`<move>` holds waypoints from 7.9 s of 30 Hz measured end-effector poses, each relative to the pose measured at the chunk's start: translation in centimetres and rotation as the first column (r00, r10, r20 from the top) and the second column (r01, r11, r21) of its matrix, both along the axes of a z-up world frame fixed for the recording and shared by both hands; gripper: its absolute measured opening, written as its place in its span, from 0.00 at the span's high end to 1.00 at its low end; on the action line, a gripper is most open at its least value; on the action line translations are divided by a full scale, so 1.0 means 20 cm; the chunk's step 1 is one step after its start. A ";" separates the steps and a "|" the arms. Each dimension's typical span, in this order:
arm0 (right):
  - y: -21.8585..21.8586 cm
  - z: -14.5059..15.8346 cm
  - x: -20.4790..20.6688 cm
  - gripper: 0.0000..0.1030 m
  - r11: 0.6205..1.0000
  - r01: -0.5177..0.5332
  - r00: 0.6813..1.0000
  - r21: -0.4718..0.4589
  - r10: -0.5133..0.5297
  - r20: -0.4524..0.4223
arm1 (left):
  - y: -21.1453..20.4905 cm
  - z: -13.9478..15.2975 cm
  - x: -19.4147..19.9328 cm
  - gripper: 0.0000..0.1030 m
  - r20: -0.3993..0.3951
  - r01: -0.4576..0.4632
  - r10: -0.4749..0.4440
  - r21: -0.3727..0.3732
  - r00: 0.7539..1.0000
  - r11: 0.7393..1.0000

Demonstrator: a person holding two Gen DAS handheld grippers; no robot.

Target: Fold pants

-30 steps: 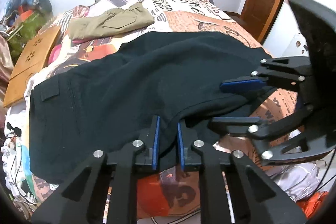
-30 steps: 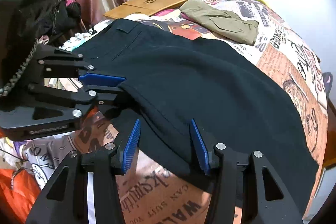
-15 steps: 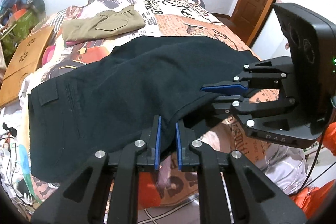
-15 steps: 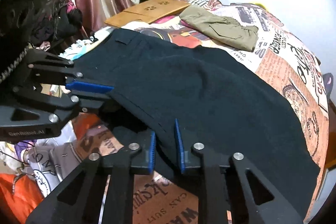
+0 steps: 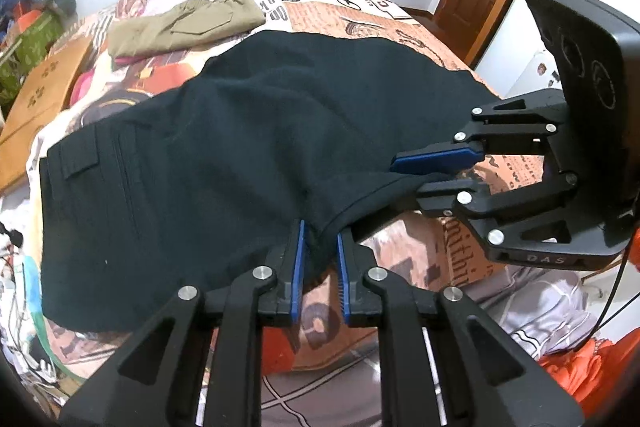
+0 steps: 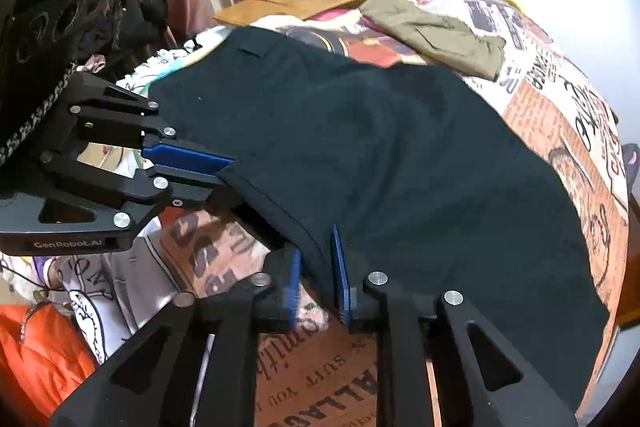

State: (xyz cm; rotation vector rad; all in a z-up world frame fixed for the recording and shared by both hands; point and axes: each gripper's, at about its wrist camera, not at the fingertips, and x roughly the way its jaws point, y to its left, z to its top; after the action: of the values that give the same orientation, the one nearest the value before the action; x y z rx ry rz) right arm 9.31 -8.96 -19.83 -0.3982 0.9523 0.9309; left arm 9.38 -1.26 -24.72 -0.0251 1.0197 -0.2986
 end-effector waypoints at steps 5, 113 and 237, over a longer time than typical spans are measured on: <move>-0.08 0.08 0.01 0.68 1.000 0.018 1.000 0.020 -0.018 -0.005 | 0.07 0.07 -0.06 0.83 0.019 -0.024 0.025 -0.027 1.000 0.999; -1.59 0.22 0.35 0.44 0.624 0.774 0.617 0.108 -0.781 0.093 | -0.19 0.51 0.63 0.39 0.261 -0.118 0.089 0.097 0.961 0.988; -0.25 -0.06 0.28 0.89 0.934 0.346 0.936 0.091 -0.350 0.032 | 0.01 0.21 0.45 0.25 0.169 -0.208 0.209 -0.021 0.963 0.978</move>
State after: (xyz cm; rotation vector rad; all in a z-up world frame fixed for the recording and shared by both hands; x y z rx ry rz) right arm 14.96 -13.99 -20.96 -0.1701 0.9003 0.6315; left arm 18.42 -1.04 -20.56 -0.1077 0.8380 -0.1078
